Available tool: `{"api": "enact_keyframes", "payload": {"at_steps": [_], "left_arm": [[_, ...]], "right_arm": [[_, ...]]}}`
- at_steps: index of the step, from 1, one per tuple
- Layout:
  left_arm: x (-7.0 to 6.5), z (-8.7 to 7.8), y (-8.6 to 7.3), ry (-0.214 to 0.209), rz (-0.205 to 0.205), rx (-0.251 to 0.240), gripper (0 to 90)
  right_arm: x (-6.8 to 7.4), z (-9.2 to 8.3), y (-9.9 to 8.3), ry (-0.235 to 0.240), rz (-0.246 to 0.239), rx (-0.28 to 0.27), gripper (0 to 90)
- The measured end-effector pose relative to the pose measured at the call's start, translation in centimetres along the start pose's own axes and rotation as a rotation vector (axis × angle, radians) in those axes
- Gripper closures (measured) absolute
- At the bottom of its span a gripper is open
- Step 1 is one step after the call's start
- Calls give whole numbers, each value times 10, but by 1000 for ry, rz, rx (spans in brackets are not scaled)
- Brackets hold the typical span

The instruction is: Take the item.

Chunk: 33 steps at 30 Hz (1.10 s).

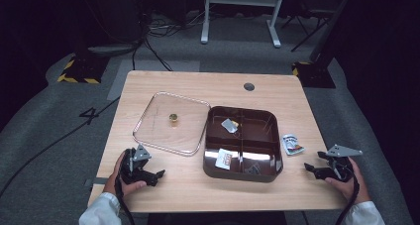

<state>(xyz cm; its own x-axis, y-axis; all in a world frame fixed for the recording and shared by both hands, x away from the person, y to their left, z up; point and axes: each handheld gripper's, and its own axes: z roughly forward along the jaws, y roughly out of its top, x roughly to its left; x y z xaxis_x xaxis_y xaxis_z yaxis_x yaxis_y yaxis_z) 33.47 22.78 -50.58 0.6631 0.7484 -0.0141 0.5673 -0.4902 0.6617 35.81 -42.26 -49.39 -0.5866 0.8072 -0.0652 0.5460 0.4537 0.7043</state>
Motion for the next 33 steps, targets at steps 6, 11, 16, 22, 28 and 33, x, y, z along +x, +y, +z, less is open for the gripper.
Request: {"api": "enact_keyframes", "payload": {"at_steps": [6,11,16,22,28,33], "left_arm": [[0,0,0,0,0,0,2],[0,0,0,-1,-3,0,2],[0,0,0,0,0,1,2],[0,0,0,0,-4,0,2],[-1,-1,-1,7,-4,-3,4],[-1,-1,-1,5,-4,-3,4]], "right_arm": [[1,-1,-12,21,42,-36,199],[1,-3,-16,19,60,-54,192],[1,-3,-17,10,66,-53,190],[2,-3,-17,8,73,-53,190],[2,-2,-16,-7,86,-51,190],[2,-2,-16,-20,100,-52,190]]}}
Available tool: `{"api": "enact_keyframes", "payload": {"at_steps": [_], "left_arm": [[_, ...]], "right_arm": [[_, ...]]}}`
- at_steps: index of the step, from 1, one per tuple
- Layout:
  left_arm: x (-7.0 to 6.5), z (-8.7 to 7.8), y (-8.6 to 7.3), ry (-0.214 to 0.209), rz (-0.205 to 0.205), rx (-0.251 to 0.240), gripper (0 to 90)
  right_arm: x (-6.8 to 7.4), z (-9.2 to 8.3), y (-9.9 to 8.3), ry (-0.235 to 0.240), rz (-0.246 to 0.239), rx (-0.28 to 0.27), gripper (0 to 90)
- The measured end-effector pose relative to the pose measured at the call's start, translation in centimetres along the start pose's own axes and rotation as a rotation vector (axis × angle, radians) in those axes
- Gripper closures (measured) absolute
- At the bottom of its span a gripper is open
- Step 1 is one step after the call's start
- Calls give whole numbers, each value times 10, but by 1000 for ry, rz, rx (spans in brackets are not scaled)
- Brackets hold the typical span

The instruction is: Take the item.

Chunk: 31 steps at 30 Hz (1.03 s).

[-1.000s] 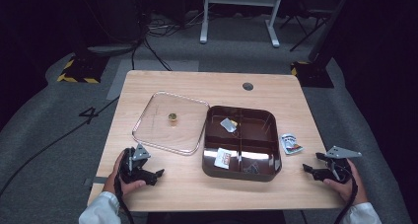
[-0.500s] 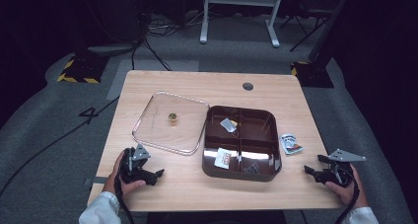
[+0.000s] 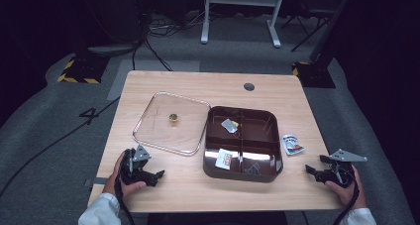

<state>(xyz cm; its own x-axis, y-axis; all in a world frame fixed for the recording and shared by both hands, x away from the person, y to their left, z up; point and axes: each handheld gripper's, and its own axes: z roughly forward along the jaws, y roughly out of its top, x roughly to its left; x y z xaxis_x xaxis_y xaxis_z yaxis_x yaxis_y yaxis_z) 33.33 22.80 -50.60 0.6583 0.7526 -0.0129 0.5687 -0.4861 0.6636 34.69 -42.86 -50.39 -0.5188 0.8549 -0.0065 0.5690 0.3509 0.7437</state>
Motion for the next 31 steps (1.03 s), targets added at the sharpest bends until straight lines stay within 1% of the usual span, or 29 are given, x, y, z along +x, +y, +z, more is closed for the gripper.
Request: {"api": "enact_keyframes", "payload": {"at_steps": [13,31], "left_arm": [[0,0,0,-1,0,-1,3],[1,1,1,-5,-2,2,1]], "right_arm": [[0,0,0,-11,8,0,190],[0,0,0,-14,10,0,190]]}}
